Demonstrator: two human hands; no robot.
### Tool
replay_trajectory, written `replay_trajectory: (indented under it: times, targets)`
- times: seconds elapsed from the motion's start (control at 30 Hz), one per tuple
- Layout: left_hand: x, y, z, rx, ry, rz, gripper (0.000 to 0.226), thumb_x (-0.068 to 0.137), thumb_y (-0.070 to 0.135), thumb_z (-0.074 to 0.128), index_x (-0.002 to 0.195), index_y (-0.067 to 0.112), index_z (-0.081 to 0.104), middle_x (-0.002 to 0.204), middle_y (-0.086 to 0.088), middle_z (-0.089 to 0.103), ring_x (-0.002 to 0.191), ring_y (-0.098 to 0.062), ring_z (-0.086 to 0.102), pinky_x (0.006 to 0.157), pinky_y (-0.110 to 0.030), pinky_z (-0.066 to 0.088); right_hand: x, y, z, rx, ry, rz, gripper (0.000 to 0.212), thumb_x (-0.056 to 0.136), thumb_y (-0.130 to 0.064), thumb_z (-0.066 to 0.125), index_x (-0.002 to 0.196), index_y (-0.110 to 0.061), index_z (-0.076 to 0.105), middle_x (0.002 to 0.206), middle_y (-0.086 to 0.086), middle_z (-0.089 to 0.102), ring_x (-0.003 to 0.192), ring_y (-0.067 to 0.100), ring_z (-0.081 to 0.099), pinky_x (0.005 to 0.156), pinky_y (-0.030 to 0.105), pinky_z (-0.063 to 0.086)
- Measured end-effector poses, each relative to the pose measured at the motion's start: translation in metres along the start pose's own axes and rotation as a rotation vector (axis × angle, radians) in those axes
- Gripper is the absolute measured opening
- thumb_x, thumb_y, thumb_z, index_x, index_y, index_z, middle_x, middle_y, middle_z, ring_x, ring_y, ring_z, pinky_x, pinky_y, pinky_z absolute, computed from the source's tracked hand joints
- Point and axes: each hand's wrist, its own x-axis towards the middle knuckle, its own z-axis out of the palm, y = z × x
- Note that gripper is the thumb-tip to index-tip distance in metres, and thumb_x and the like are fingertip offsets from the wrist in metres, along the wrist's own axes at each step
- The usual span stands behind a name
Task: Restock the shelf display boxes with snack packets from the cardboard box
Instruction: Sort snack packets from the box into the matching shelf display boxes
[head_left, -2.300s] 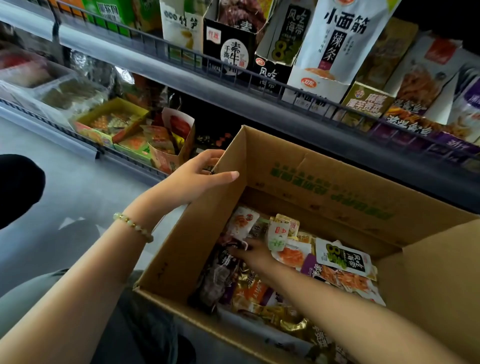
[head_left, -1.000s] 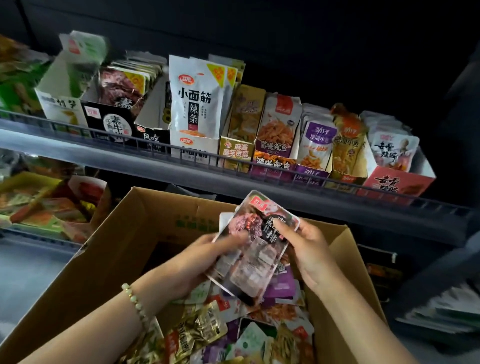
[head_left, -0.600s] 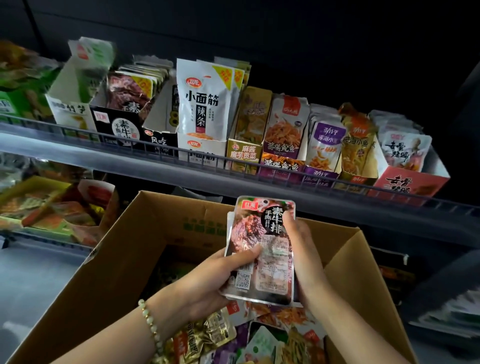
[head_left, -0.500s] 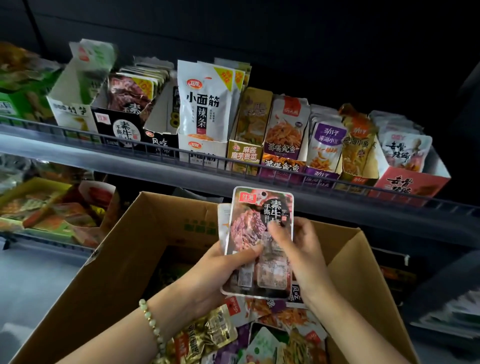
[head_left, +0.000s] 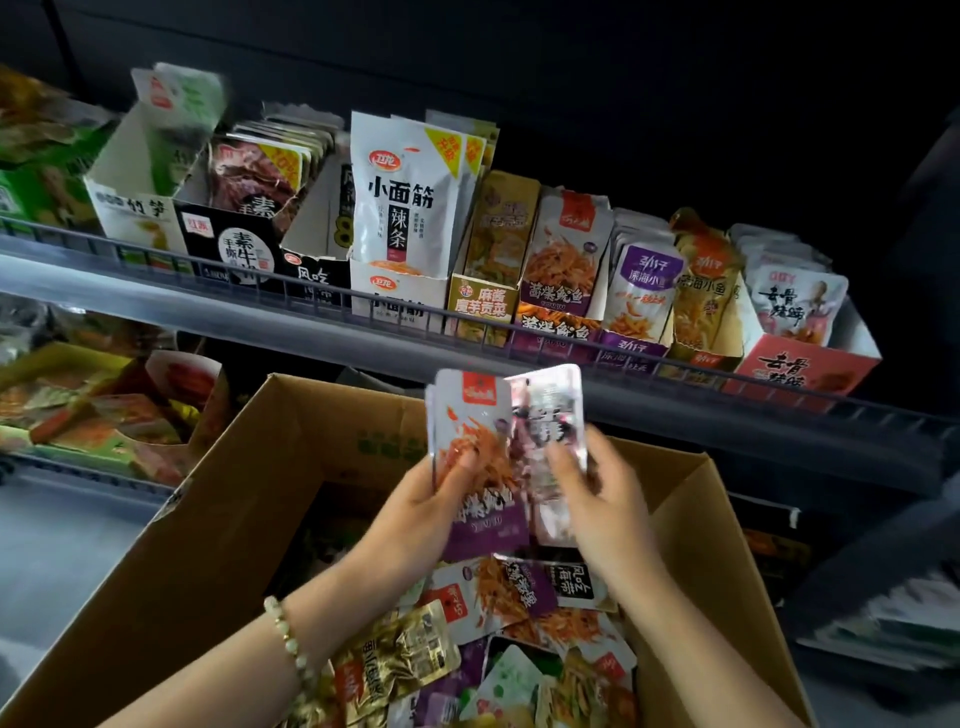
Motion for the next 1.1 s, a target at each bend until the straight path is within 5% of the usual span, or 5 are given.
replay_trajectory:
  times: [0.17,0.37,0.57,0.77,1.1]
  targets:
    - [0.002,-0.003,0.001,-0.019,-0.048,0.048,0.03,0.091,0.031,0.047,0.115,0.018,0.058,0.101,0.001,0.074,0.1,-0.014,0.069,0.079,-0.024,0.056,-0.005,0.0,0.018,0.092,-0.217,-0.021,0.052,0.093,-0.064,0.027,0.13,-0.04,0.053,0.135,-0.019,0.051,0.126,-0.005,0.045,0.1,0.027,0.046]
    - [0.002,0.002,-0.017,-0.073,-0.011,-0.102,0.024,0.087,0.009,0.062,0.111,0.009,0.062,0.098,-0.009,0.075,0.09,-0.026,0.072,0.071,-0.032,0.059,-0.004,-0.008,0.012,0.044,-0.186,-0.063,0.03,0.089,-0.042,0.048,0.119,-0.043,0.055,0.122,-0.012,0.05,0.1,0.006,0.055,0.084,0.019,0.049]
    - [0.001,0.026,-0.02,-0.061,-0.182,-0.214,0.037,0.081,0.013,0.067,0.116,0.007,0.06,0.1,-0.013,0.074,0.088,-0.026,0.073,0.074,-0.035,0.06,0.017,-0.024,-0.007,0.246,-0.132,-0.004,0.07,0.08,-0.015,0.071,0.133,-0.045,0.036,0.121,-0.013,0.061,0.106,0.0,0.061,0.089,0.025,0.052]
    - [-0.004,0.057,-0.031,-0.071,-0.244,-0.043,0.028,0.074,0.005,0.067,0.102,0.006,0.069,0.102,-0.015,0.073,0.088,-0.022,0.072,0.071,-0.027,0.058,0.047,-0.067,-0.008,0.3,-0.145,-0.001,0.064,0.079,0.0,0.071,0.131,-0.028,0.046,0.102,-0.006,0.071,0.093,0.007,0.069,0.071,0.021,0.056]
    - [-0.01,0.129,-0.124,-0.172,-0.026,0.2,0.018,0.068,0.001,0.064,0.081,0.009,0.074,0.086,-0.012,0.074,0.068,-0.018,0.072,0.061,-0.026,0.059,0.112,-0.155,0.06,0.282,-0.427,0.133,0.073,0.065,-0.014,0.075,0.133,-0.017,0.048,0.117,0.008,0.067,0.102,0.017,0.066,0.081,0.031,0.055]
